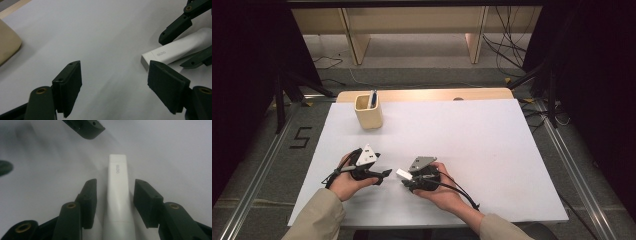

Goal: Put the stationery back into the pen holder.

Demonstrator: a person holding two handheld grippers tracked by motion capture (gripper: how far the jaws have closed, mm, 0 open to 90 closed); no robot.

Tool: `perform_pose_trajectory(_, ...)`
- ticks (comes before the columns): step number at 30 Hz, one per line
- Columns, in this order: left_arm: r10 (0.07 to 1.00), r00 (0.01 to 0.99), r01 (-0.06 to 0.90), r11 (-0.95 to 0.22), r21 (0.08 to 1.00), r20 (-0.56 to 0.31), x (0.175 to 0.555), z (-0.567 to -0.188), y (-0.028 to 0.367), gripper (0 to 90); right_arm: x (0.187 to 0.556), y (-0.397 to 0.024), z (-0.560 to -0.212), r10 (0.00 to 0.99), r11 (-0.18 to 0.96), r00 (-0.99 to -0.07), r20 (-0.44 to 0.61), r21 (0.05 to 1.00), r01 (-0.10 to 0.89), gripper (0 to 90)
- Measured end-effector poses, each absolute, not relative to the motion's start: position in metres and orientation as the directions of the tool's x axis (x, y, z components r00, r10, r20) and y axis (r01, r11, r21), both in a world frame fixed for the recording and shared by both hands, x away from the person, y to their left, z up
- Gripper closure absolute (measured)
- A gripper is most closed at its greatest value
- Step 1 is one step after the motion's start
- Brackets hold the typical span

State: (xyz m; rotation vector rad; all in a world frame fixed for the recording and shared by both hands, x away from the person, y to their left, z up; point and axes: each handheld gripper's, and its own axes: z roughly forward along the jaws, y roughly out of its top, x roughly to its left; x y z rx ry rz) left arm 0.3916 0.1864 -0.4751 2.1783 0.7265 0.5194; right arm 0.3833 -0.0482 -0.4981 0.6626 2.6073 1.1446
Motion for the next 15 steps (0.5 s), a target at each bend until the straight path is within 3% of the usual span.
perform_pose_trajectory(15, 0.643, 0.755, 0.331, -0.542, 0.772, 0.128, 0.3913, -0.475, 0.186, 27.1, 0.3856, -0.0482, -0.4991, 0.465, 0.6, -0.885, -0.006, 0.738, 0.31, 58.5)
